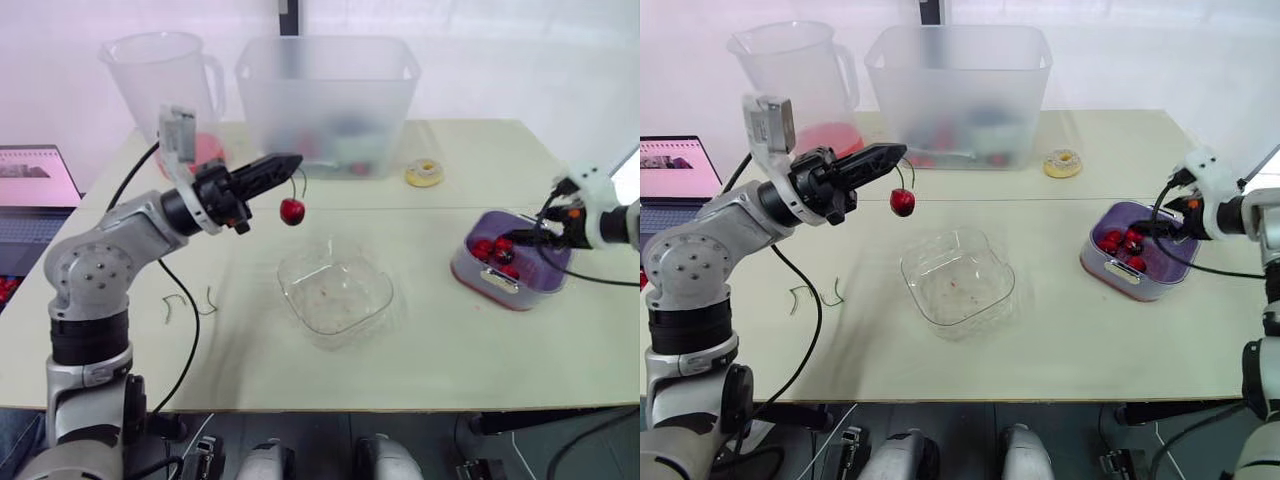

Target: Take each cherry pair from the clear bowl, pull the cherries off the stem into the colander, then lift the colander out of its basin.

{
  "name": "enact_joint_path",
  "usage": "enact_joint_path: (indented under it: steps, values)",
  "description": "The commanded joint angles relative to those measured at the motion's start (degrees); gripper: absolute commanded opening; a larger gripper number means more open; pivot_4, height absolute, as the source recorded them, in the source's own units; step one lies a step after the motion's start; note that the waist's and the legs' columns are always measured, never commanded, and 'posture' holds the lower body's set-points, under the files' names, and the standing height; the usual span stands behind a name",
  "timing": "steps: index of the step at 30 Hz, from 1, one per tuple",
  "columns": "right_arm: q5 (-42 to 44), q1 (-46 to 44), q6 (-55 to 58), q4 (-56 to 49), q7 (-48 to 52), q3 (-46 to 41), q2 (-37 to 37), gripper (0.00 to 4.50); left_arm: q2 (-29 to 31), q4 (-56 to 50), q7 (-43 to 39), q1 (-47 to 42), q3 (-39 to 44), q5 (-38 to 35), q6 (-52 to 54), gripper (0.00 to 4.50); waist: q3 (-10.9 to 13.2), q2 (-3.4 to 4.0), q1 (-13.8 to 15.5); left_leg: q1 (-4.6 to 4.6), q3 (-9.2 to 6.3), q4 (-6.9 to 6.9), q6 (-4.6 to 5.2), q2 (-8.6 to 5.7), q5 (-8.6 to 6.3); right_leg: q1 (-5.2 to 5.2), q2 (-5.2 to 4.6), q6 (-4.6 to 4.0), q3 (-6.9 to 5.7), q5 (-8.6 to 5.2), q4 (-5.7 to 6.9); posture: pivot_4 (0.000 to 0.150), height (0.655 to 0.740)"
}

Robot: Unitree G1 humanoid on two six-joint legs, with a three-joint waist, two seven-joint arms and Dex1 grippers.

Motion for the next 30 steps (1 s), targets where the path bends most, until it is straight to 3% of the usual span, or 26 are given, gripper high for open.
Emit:
enact_joint_path:
  steps: [1, 5, 9, 12, 15, 22, 25, 29, 30]
  values:
    - [9.07, -1.94, 9.34, -13.23, 2.41, -5.39, 3.12, 4.46, -0.49, -0.54, 1.05, -2.17, 2.32, -1.98, -0.90, 0.00, 0.00, 0.00, -0.15, 0.00, -0.01, -0.02, 0.00, 0.01, 0.00, 0.00, 0.01, 0.00, 0.00, 0.00, 0.00, 0.150, 0.6886]
    - [25.00, -0.37, 23.74, -32.86, 0.65, -10.95, 13.63, 4.46, -1.20, -0.40, 1.73, -3.30, 2.04, -2.70, -0.49, 0.00, 0.00, 0.00, -0.17, 0.01, -0.05, -0.01, -0.03, 0.05, 0.01, 0.00, 0.00, 0.00, -0.03, 0.00, 0.02, 0.150, 0.6886]
    - [31.73, 1.36, 26.75, -41.40, -3.90, -10.56, 24.19, 4.46, -1.81, 0.10, 1.76, -4.07, 1.89, -3.53, -0.11, 0.00, -0.01, -0.02, 0.46, -0.02, -0.18, 0.02, -0.04, -0.02, 0.02, 0.08, -0.03, 0.00, -0.16, 0.00, 0.00, 0.150, 0.6886]
    - [35.31, -0.33, 27.52, -41.50, -9.26, -10.35, 34.17, 4.46, -1.76, 0.05, 1.02, -4.21, 1.05, -3.22, 0.19, 0.00, -0.02, -0.02, 0.35, -0.03, -0.28, 0.22, -0.02, -0.09, 0.01, 0.26, -0.07, 0.00, -0.26, 0.01, -0.02, 0.150, 0.6886]
    - [38.87, -1.74, 28.75, -41.13, -12.82, -11.60, 39.67, 4.46, -1.93, 0.12, 1.06, -4.49, 0.98, -3.15, 0.25, 0.00, -0.01, -0.02, 0.29, -0.03, -0.33, 0.27, -0.02, -0.10, 0.01, 0.27, -0.05, 0.00, -0.26, 0.01, 0.06, 0.150, 0.6886]
    - [39.70, -1.31, 26.98, -40.88, -17.07, -9.55, 44.08, 4.46, -2.46, -0.89, 1.22, -4.38, 0.70, -3.10, 0.36, 0.00, -0.02, -0.01, 0.05, -0.02, -0.32, 0.24, -0.02, -0.09, 0.01, 0.26, -0.03, 0.00, -0.28, 0.01, 0.06, 0.150, 0.6886]
    - [39.46, -0.72, 26.69, -40.67, -17.88, -8.78, 44.32, 3.67, -2.54, -1.38, 1.51, -4.20, 0.81, -3.22, 0.52, 0.00, -0.02, -0.01, -0.13, -0.02, -0.32, 0.21, -0.02, -0.08, 0.01, 0.23, -0.02, 0.00, -0.28, 0.01, 0.07, 0.150, 0.6886]
    - [39.33, 0.28, 26.33, -41.39, -17.95, -7.84, 43.64, 1.88, -2.75, -2.09, 2.32, -3.72, 1.02, -3.75, 0.89, 0.00, -0.02, -0.01, -0.14, -0.02, -0.32, 0.18, -0.01, -0.08, 0.01, 0.23, -0.02, 0.01, -0.27, 0.01, 0.07, 0.150, 0.6886]
    - [39.48, 0.28, 26.28, -41.26, -18.11, -7.89, 43.68, 1.88, -2.71, -2.19, 2.35, -3.64, 1.03, -3.80, 0.93, 0.00, -0.02, -0.01, -0.14, -0.02, -0.32, 0.18, -0.01, -0.08, 0.01, 0.23, -0.02, 0.01, -0.27, 0.01, 0.07, 0.150, 0.6886]
